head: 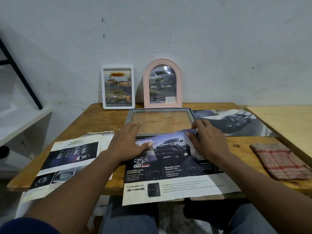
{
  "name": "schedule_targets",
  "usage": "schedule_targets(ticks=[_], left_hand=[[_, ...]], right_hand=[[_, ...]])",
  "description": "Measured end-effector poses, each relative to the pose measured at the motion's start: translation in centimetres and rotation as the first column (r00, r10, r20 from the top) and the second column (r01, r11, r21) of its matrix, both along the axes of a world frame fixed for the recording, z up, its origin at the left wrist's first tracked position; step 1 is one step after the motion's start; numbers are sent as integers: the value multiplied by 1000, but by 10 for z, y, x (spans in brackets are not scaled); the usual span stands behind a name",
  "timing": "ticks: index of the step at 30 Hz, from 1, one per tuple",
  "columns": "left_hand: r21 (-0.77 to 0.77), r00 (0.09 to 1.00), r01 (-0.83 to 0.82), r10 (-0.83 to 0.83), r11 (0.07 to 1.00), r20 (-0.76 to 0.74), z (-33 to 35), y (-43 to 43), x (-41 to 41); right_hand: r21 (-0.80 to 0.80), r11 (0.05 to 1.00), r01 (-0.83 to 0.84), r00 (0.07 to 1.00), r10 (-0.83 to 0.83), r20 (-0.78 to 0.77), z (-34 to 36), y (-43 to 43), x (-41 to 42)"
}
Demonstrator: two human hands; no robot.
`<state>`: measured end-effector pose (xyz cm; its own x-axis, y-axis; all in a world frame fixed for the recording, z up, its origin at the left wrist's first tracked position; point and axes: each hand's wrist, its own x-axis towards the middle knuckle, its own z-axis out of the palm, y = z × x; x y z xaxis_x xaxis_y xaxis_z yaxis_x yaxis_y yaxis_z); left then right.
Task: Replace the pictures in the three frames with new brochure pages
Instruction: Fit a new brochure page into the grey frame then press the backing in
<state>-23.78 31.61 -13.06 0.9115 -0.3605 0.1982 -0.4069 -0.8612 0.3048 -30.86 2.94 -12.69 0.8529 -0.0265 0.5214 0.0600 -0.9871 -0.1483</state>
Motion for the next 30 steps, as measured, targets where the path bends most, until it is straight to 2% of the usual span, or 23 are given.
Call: schedule_targets(ticks=[4, 6, 9, 14, 17, 21, 25, 30], left_hand=[[-135, 992, -15, 32, 991, 122, 9, 6, 13], [-168, 982, -14, 45, 986, 181, 15, 6, 20], [-128, 981, -2, 27, 992, 193, 19, 3, 37], [20, 995, 55, -57, 998, 83, 10, -8, 62], [73, 999, 47, -49, 996, 19, 1, -14, 71], [71, 1000, 21, -21, 997, 1, -7, -17, 77], [47, 999, -3, 4, 999, -33, -5, -19, 78], [34, 989, 3, 2, 999, -149, 1, -17, 80]], right_hand=[[256, 967, 0, 1000, -4, 15, 27, 7, 25], [312, 950, 21, 1000, -23, 3, 38, 7, 47], [300, 953, 41, 999, -31, -39, 50, 5, 82], [286, 957, 57, 993, -23, -119, 51, 3, 136], [311, 949, 61, 976, 9, -218, 40, -1, 154], [170, 983, 75, 956, -22, -293, 20, -3, 148], [130, 992, 9, 914, 44, -404, 6, 1, 123], [114, 993, -39, 869, 89, -486, 4, -3, 106]])
